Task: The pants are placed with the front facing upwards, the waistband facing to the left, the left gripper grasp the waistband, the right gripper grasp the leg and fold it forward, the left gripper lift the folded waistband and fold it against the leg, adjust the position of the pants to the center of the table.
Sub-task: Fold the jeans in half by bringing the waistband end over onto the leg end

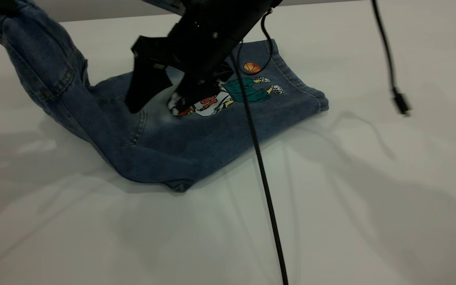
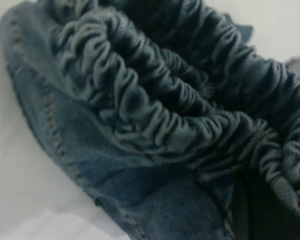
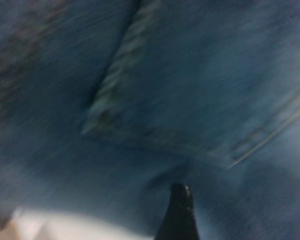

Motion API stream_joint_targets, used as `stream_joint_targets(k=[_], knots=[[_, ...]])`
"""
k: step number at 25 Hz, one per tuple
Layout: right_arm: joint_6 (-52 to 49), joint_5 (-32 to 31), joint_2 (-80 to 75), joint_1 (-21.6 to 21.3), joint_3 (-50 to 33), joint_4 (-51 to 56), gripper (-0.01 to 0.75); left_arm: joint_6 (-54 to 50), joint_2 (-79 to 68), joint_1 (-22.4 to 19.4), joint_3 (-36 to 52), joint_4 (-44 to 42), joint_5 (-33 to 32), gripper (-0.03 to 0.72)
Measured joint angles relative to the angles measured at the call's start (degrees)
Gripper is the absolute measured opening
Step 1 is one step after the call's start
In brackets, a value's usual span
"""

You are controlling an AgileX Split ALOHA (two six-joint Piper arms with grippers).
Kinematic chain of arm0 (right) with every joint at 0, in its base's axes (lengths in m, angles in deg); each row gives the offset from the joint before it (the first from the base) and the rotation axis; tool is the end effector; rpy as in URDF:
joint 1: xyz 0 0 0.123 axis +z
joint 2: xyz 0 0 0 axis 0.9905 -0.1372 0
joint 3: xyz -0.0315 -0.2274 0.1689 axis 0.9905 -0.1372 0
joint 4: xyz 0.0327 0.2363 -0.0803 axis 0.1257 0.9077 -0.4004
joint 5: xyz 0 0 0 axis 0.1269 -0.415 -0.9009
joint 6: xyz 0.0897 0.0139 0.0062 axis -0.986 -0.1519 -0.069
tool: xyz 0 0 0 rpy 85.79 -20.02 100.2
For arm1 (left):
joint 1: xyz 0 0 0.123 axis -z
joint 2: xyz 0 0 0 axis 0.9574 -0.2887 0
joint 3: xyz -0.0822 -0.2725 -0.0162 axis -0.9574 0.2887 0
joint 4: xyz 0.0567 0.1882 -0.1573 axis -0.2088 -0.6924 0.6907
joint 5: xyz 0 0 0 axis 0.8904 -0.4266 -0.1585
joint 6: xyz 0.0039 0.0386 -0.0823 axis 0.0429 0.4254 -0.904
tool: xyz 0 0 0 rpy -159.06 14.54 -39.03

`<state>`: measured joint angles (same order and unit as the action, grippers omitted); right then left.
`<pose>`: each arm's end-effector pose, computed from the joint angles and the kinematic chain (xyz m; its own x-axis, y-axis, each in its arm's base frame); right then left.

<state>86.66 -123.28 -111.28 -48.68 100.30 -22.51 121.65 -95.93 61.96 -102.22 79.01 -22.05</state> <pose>0.3784 0.3166 0.0862 -0.8119 -0.4483 -0.3738 -0.5812 0.5605 0.5900 0.2688 -0.0055 0.2131 -0.8545 -0.3448 -0.3885 -0.0154 0.7644 -0.6445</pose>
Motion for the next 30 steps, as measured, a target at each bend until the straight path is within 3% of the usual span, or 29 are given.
stream_joint_targets(k=[4, 10, 19, 23, 30], knots=[[-5.24, 4.9, -0.14, 0.38, 0.0, -6.96, 0.526, 1.99, 0.0, 0.0, 0.0, 3.65, -0.77, 0.113], [-6.44, 5.33, -0.14, 2.9, 0.0, -9.29, 0.526, 7.52, 0.0, 0.83, 0.0, 11.51, -1.99, 0.113], [-6.44, 5.47, -0.14, 7.17, 0.04, -7.75, 0.526, 10.54, 0.0, 7.52, -1.5, 13.18, 1.79, 0.113], [-6.29, 5.42, -0.14, 6.79, 0.11, -7.84, 0.518, 10.79, 0.0, 10.93, -2.92, 13.24, 3.19, 0.113], [-6.58, 4.35, 1.12, 2.55, 0.11, -9.95, 0.515, 10.81, 0.0, 11.22, -2.92, 11.34, 2.43, 0.113]])
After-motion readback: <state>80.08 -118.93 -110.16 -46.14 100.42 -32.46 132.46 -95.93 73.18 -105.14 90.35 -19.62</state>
